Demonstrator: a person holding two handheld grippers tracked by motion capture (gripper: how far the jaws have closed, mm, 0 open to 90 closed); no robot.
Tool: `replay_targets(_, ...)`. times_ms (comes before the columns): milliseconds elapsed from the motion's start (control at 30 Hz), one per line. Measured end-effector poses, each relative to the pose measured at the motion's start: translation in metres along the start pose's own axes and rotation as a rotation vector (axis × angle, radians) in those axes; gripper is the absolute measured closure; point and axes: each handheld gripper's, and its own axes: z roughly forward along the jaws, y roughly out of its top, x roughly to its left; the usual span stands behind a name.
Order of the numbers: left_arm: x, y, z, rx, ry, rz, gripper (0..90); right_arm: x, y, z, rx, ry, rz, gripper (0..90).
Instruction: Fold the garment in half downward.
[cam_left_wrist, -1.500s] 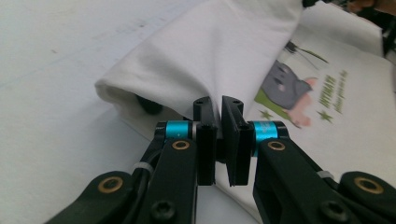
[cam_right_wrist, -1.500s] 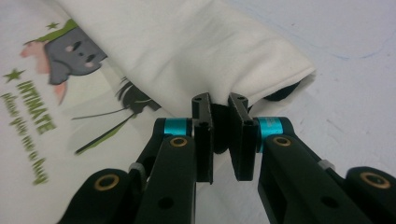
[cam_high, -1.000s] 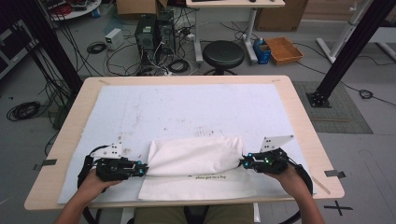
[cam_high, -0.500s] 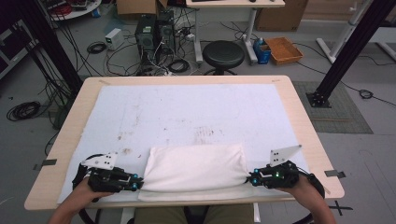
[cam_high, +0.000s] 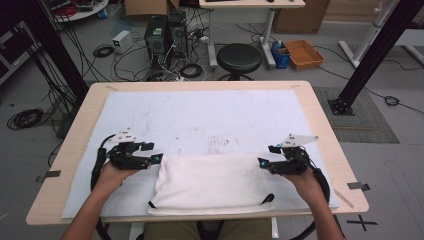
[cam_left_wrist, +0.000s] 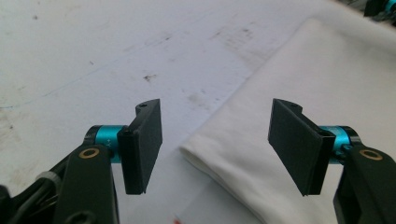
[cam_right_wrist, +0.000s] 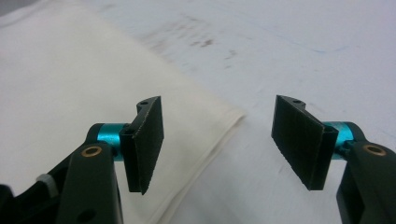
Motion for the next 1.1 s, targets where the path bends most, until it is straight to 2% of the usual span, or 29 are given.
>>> replay_targets(67,0.006,-0.001,0.018,0.045,0.017,-0.007,35.2,-0.005,0.003,0.016,0.012,-0.02,0.022,35.3)
replay_targets(100,0.007,-0.002,0.022,0.064,0.024,-0.016,35.2,-0.007,0.005,0.026,0.043,-0.031,0.038,36.5)
replay_targets(167,0.011,-0.005,0.031,0.095,0.0,-0.04,35.2,-0.009,0.006,0.039,0.09,-0.022,0.042,39.7)
replay_targets(200,0.012,-0.007,0.033,0.112,-0.013,-0.04,36.6,-0.009,0.006,0.044,0.111,-0.01,0.035,45.2)
replay_targets(233,0.011,-0.008,0.034,0.126,-0.034,-0.029,44.3,-0.009,0.005,0.048,0.131,0.011,0.028,49.3)
replay_targets(267,0.009,-0.009,0.034,0.125,-0.019,-0.001,54.9,-0.008,0.005,0.05,0.146,0.023,0.026,53.8)
replay_targets(333,0.009,-0.008,0.032,0.133,-0.04,0.01,83.8,-0.006,0.004,0.052,0.153,0.054,0.016,74.8)
replay_targets(367,0.01,-0.008,0.032,0.124,-0.042,0.002,85.9,-0.006,0.004,0.051,0.165,0.052,-0.009,85.9)
replay_targets(433,0.013,-0.007,0.03,0.081,-0.037,-0.02,86.6,-0.006,0.006,0.05,0.164,0.046,-0.02,87.0)
replay_targets(467,0.017,-0.005,0.029,0.052,-0.037,-0.045,86.9,-0.006,0.007,0.05,0.153,0.033,-0.032,87.3)
replay_targets(500,0.02,-0.004,0.028,0.04,-0.038,-0.061,87.0,-0.007,0.01,0.05,0.134,0.015,-0.035,87.4)
replay_targets(633,0.032,0.006,0.03,0.009,0.013,-0.079,87.0,-0.016,0.023,0.053,0.066,-0.041,-0.025,87.5)
replay_targets(667,0.036,0.01,0.031,-0.019,0.036,-0.086,87.0,-0.018,0.026,0.055,0.061,-0.054,-0.022,87.4)
replay_targets(767,0.044,0.018,0.035,-0.056,0.068,-0.102,86.9,-0.024,0.036,0.065,0.046,-0.101,-0.021,87.5)
replay_targets(900,0.049,0.02,0.039,-0.088,0.088,-0.116,85.7,-0.029,0.041,0.077,0.021,-0.143,-0.018,87.2)
replay_targets(933,0.05,0.02,0.039,-0.092,0.081,-0.138,80.6,-0.03,0.04,0.078,0.016,-0.143,-0.007,85.4)
replay_targets(967,0.05,0.019,0.039,-0.083,0.074,-0.161,70.1,-0.03,0.039,0.079,0.013,-0.148,0.004,77.6)
replay_targets(1000,0.049,0.019,0.037,-0.071,0.063,-0.174,60.2,-0.03,0.039,0.078,0.009,-0.159,0.021,65.6)
replay_targets(1067,0.043,0.017,0.031,-0.059,0.07,-0.16,49.7,-0.029,0.037,0.073,0.004,-0.155,0.05,47.7)
replay_targets(1100,0.039,0.015,0.027,-0.072,0.065,-0.156,45.6,-0.028,0.036,0.069,-0.001,-0.161,0.05,41.9)
